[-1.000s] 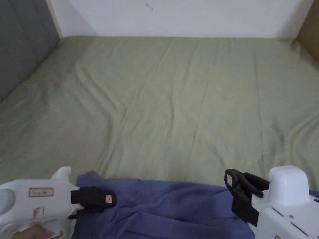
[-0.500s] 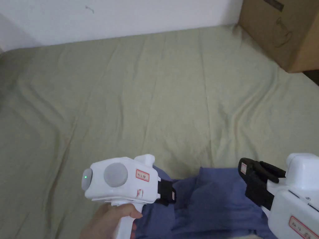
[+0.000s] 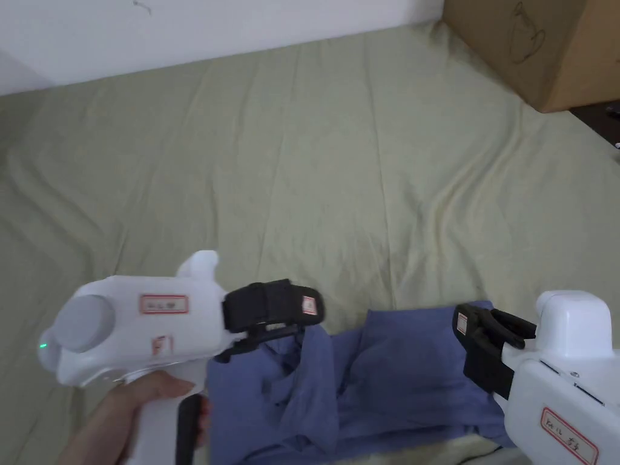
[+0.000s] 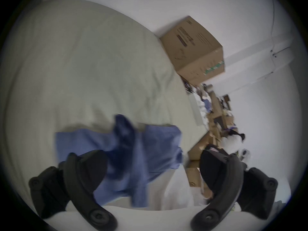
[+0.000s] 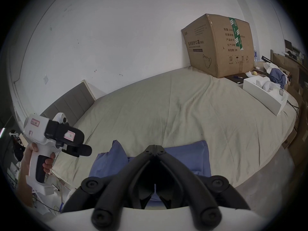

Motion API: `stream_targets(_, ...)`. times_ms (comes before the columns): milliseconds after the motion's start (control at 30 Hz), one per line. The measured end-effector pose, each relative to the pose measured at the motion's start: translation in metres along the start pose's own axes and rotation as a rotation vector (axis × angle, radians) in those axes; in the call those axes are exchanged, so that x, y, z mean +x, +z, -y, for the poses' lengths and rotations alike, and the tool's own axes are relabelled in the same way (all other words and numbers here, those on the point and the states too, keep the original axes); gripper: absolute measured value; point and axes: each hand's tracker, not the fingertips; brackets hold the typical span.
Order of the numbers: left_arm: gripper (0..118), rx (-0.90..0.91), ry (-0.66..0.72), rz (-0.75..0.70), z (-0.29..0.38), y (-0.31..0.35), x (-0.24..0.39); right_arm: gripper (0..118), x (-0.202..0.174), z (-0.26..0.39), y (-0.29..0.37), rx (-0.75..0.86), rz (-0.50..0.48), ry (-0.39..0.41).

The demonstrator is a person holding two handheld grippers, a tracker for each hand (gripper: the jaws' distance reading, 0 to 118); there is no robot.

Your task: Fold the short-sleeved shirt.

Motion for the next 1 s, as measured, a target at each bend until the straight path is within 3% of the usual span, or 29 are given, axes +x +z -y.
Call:
stream_targets(67, 62, 0.030, -0.021, -0.118, 0.003, 0.014, -0.018, 0, 0.001, 0.000, 0.000, 0.003, -0.011, -0.014)
stream_targets(133, 9, 0.023, -0.041, -0.299, 0.001, 0.013, -0.034, 0, 0.002, 0.000, -0.001, -0.001, -0.017, -0.021)
stream_targets(200, 5, -0.030, -0.104, -0.428, 0.010, 0.004, -0.043, 0, 0.003, 0.000, -0.003, -0.006, -0.017, -0.022)
stream_targets(333, 2, -0.092, -0.039, -0.269, 0.025, -0.016, -0.045, 0, 0.005, 0.002, -0.003, -0.008, -0.012, -0.029)
stream_targets(467, 2, -0.138, -0.097, -0.260, 0.024, -0.051, -0.037, 0, 0.011, 0.004, -0.003, -0.016, -0.001, -0.035)
stream_targets(767, 2, -0.284, -0.064, 0.017, 0.035, -0.139, 0.006, 0, 0.025, 0.007, 0.006, -0.026, 0.024, -0.042)
stream_targets(1000, 2, -0.284, -0.059, 0.006, 0.044, -0.137, 0.012, 0, 0.031, 0.002, 0.014, -0.011, 0.032, -0.050)
